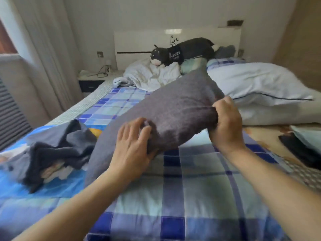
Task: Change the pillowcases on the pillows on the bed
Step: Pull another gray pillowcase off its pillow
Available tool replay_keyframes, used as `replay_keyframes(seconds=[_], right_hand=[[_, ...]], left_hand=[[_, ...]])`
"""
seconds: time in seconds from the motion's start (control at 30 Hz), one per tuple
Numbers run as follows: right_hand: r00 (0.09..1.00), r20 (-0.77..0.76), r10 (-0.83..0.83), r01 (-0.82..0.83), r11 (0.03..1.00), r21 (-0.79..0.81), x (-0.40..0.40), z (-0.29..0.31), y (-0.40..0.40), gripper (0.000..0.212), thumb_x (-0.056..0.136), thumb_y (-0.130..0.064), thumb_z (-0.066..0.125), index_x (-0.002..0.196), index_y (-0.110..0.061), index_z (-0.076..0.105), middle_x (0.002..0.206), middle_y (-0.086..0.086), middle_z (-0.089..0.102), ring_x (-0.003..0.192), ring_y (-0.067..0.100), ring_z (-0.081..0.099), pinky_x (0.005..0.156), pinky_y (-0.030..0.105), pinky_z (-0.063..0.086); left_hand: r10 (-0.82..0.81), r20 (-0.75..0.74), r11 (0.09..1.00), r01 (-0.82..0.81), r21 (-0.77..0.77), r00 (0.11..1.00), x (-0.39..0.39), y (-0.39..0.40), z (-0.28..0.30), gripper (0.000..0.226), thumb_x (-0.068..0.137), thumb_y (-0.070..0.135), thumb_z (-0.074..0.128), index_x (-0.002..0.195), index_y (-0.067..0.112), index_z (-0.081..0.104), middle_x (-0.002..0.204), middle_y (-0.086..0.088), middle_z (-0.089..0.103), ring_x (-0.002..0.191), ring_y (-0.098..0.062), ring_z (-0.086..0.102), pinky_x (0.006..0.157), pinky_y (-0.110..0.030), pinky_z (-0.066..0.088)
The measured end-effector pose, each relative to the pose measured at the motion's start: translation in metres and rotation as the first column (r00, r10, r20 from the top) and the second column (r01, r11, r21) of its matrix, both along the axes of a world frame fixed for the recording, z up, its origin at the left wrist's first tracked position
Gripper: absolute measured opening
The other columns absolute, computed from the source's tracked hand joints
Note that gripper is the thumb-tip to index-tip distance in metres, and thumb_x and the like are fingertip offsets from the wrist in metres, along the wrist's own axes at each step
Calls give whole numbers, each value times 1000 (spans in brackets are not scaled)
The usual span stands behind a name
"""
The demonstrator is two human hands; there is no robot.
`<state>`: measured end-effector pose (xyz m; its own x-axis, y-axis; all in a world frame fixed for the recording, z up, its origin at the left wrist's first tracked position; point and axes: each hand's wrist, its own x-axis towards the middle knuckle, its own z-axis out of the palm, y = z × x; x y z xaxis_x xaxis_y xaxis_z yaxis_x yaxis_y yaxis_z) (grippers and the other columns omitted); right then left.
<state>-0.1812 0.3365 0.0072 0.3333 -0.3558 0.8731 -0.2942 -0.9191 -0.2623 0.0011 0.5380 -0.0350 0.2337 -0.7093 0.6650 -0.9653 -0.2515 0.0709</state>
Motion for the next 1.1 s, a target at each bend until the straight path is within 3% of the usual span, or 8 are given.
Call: replay_keyframes(seconds=[0.1,0.2,0.33,0.4,0.5,0.6,0.9,1.1], right_hand=[[864,-481,-151,272,942,194,-90,-70,-26,48,62,7,66,96,-21,47,100,2,44,90,35,52,65,39,43],[666,-740,-90,427,860,279,-145,-111,-26,56,66,-2,67,108,-31,46,99,-7,40,97,31,56,71,38,45],[678,-735,-35,491,765,416,-133,-87,-16,49,74,-5,61,117,-29,55,104,1,42,111,31,48,81,34,40],[813,-574,-101,421,782,459,-122,-68,-15,49,74,-3,63,118,-25,66,111,8,52,112,33,50,86,31,40],[923,-319,-214,360,776,518,-112,-48,-19,48,83,-9,61,127,-28,67,121,13,66,109,36,58,86,34,44],[877,-370,-308,469,721,510,-98,-40,-30,43,91,-18,49,131,-31,57,115,19,66,100,40,59,76,40,45],[853,-418,-311,502,704,502,-77,-15,-34,29,92,-18,45,112,-25,65,109,15,67,96,40,58,78,42,50],[920,-327,-217,271,954,128,-55,29,13,29,86,-4,49,83,-14,76,103,9,69,99,33,58,84,38,46]], left_hand=[[-120,97,951,86,298,988,-39,9,-50,52,89,55,51,131,25,61,145,-10,52,134,-36,48,105,-56,45],[155,52,913,-163,375,987,-22,11,-74,60,96,64,28,144,37,50,151,-7,48,141,-36,41,111,-62,34],[383,-168,853,-277,443,908,0,5,-74,64,96,69,16,155,47,24,163,-4,27,150,-34,20,119,-61,17],[359,-166,861,-257,438,918,5,2,-73,70,93,74,17,157,46,14,165,-6,17,152,-35,12,120,-60,12],[87,31,955,-92,282,996,6,2,-65,77,85,69,49,152,32,39,156,-16,32,146,-40,29,119,-59,20],[-77,292,983,24,183,953,20,3,-62,55,79,40,64,129,18,58,136,-17,52,126,-42,51,109,-56,36],[4,243,987,-42,152,970,55,-9,-53,32,93,30,60,121,21,72,126,-4,65,120,-35,56,101,-51,42],[-607,197,738,455,498,770,-4,22,-61,23,99,23,58,77,25,58,82,5,50,84,-24,51,82,-39,44]])
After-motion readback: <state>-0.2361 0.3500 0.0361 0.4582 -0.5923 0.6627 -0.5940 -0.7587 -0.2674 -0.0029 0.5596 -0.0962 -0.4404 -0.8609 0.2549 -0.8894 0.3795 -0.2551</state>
